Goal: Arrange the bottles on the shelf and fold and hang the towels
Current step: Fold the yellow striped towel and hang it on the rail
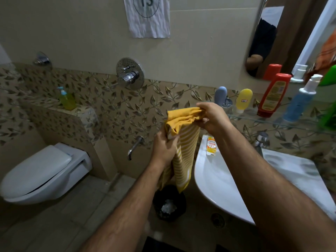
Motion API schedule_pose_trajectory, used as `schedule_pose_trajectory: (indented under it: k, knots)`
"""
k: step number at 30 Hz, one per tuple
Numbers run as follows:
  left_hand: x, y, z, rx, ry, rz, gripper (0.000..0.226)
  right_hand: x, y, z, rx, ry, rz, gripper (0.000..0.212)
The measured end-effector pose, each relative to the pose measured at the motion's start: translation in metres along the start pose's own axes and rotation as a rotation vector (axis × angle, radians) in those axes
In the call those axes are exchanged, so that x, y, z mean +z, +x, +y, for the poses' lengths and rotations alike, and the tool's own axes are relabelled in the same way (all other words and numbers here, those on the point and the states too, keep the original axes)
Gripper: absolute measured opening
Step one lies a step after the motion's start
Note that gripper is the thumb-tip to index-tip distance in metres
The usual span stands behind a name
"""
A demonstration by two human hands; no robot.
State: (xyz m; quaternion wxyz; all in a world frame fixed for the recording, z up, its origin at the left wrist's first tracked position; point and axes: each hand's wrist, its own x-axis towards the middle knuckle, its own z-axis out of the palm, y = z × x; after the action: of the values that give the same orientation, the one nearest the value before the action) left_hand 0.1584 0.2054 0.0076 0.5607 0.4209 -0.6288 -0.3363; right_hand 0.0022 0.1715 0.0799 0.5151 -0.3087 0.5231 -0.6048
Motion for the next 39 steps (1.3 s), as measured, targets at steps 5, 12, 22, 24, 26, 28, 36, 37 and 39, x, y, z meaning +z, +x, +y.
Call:
schedule_pose_trajectory:
  k: [5,12,22,24,26,28,36,37,39]
  knots:
    - [-0.008,0.029,0.007,-0.374,-0.367,-0.016,0.017,-0.034,-0.007,0.009,-0.330,-0.122,-0.082,0.033]
    - [0.002,0.041,0.029,-0.475,-0.645,-0.300,0.033,-0.077,-0.016,-0.002,-0.335,-0.302,-0.314,0.079]
    - [0.065,0.034,0.032,-0.350,-0.449,-0.529,0.058,-0.108,-0.053,-0.047,-0.612,-0.337,0.161,0.011]
    - [0.086,0.031,0.044,-0.320,-0.385,-0.471,0.035,-0.121,-0.056,-0.058,-0.640,-0.341,0.210,0.010]
    - [0.109,0.030,0.059,-0.320,-0.373,-0.377,0.048,-0.136,-0.058,-0.070,-0.666,-0.348,0.260,0.009]
    - [0.131,0.030,0.071,-0.325,-0.394,-0.337,0.052,-0.154,-0.061,-0.081,-0.682,-0.342,0.291,0.010]
    - [0.214,0.021,0.107,-0.044,-0.404,-0.299,0.050,-0.245,-0.084,-0.106,-0.575,-0.154,0.151,0.039]
    - [0.223,0.020,0.113,-0.031,-0.407,-0.287,0.047,-0.255,-0.088,-0.105,-0.567,-0.124,0.123,0.040]
    - [0.242,0.017,0.127,-0.024,-0.425,-0.291,0.033,-0.277,-0.095,-0.103,-0.542,-0.124,0.117,0.043]
